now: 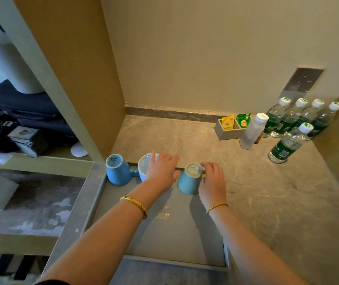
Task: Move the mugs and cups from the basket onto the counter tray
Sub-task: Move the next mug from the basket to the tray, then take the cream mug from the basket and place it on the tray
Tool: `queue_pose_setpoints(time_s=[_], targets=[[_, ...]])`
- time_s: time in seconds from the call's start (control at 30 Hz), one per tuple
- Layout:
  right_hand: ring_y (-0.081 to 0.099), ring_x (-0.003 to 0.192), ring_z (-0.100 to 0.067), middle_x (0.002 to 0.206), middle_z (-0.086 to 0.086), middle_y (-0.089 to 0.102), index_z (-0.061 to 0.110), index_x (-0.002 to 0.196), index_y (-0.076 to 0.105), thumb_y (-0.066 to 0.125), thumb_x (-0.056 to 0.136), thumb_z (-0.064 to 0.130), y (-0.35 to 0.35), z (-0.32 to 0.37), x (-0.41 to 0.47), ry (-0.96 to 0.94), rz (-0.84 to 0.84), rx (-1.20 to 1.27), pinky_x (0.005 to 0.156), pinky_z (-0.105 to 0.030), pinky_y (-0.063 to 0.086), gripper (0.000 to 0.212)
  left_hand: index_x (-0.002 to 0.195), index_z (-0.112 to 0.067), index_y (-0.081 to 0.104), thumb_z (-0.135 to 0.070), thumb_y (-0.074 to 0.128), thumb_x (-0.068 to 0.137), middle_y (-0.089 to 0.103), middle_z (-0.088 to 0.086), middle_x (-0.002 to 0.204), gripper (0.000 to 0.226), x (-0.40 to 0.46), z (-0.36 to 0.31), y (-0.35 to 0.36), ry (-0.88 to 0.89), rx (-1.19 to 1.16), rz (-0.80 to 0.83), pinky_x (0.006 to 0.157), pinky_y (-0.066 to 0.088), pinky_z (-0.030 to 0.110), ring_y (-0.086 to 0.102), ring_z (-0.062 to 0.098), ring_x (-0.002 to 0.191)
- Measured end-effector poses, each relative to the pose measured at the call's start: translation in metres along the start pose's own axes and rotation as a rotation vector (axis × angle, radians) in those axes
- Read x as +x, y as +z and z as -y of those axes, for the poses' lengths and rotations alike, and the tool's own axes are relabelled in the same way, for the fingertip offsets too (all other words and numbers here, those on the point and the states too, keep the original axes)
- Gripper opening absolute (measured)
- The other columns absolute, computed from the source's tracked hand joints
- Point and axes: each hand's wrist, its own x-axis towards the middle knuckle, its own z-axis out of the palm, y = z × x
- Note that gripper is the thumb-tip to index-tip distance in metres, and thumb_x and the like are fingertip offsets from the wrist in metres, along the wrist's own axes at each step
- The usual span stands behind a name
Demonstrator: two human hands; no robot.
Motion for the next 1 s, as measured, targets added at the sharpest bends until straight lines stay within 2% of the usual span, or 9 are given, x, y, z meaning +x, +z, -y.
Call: queue_pose_setpoints(time_s=[0.2,0.3,0.47,0.53,0.6,0.73,0.83,0.93,1.0], targets=[[0.054,0.096,-0.035,0.103,-0.016,0.058,0.002,0.102,0.062,0.051,0.071,-0.012,0.015,0.083,-0.001,-0.195,-0.043,0.138,0.084,-0.041,0.044,0.036,0.124,-0.015,0.054,-0.022,0.046,0.093,0.06,0.007,0.123,0.032,-0.047,0.052,-0.024,-0.135,-0.208,-0.207,0.096,0.027,0.033,0.048,0.028,0.117],[0.057,0.09,-0.038,0.099,-0.018,0.061,0.001,0.094,0.064,0.048,0.066,-0.006,0.032,0.129,-0.018,-0.336,0.042,0.187,0.081,-0.038,0.041,0.034,0.117,-0.013,0.059,-0.018,0.046,0.092,0.062,0.01,0.116,0.028,-0.087,0.087,-0.029,-0.238,-0.313,-0.226,0.089,0.041,0.035,0.051,0.03,0.112],[0.062,0.078,-0.037,0.087,-0.018,0.063,0.0,0.089,0.066,0.045,0.072,-0.001,0.072,0.207,-0.064,-0.586,0.184,0.221,0.069,-0.037,0.045,0.027,0.12,-0.015,0.057,-0.022,0.043,0.094,0.062,0.008,0.117,0.03,-0.168,0.158,-0.028,-0.436,-0.35,-0.256,0.087,0.046,0.036,0.054,0.027,0.109],[0.061,0.083,-0.038,0.092,-0.018,0.062,0.0,0.095,0.065,0.047,0.07,-0.006,0.091,0.236,-0.089,-0.657,0.283,0.226,0.072,-0.04,0.05,0.031,0.116,-0.016,0.058,-0.024,0.042,0.095,0.063,0.007,0.113,0.028,-0.207,0.184,-0.026,-0.536,-0.366,-0.273,0.082,0.048,0.036,0.057,0.026,0.105],[0.06,0.091,-0.039,0.099,-0.019,0.061,-0.001,0.102,0.063,0.046,0.072,-0.008,0.113,0.262,-0.118,-0.709,0.414,0.24,0.08,-0.039,0.047,0.035,0.113,-0.017,0.058,-0.024,0.041,0.094,0.063,0.006,0.109,0.026,-0.247,0.209,-0.021,-0.63,-0.38,-0.251,0.077,0.049,0.037,0.059,0.027,0.098],[0.056,0.109,-0.027,0.12,-0.008,0.058,0.013,0.124,0.05,0.044,0.091,0.009,0.155,0.311,-0.181,-0.775,0.724,0.173,0.081,-0.032,0.043,0.034,0.112,-0.02,0.058,-0.025,0.04,0.095,0.065,0.002,0.102,0.025,-0.331,0.255,-0.002,-0.806,-0.43,-0.192,0.073,0.05,0.033,0.062,0.024,0.092],[0.058,0.109,-0.028,0.123,-0.006,0.06,0.019,0.127,0.047,0.036,0.095,0.014,0.182,0.35,-0.232,-0.804,0.89,0.088,0.081,-0.034,0.045,0.034,0.111,-0.017,0.058,-0.026,0.041,0.095,0.066,0.004,0.101,0.025,-0.391,0.286,0.015,-0.903,-0.47,-0.132,0.073,0.049,0.031,0.062,0.025,0.092],[0.06,0.104,-0.029,0.122,-0.008,0.06,0.019,0.126,0.047,0.03,0.098,0.016,0.205,0.381,-0.28,-0.824,1.008,0.048,0.079,-0.035,0.048,0.034,0.111,-0.018,0.055,-0.023,0.038,0.096,0.064,0.003,0.093,0.023,-0.443,0.313,0.035,-1.014,-0.498,-0.058,0.061,0.039,0.024,0.059,0.021,0.083],[0.061,0.099,-0.027,0.118,-0.008,0.062,0.018,0.124,0.048,0.031,0.098,0.015,0.219,0.394,-0.304,-0.858,1.071,0.027,0.074,-0.035,0.049,0.031,0.101,-0.018,0.054,-0.02,0.035,0.095,0.06,0.002,0.084,0.02,-0.471,0.325,0.046,-1.092,-0.504,-0.015,0.054,0.035,0.024,0.054,0.019,0.074]])
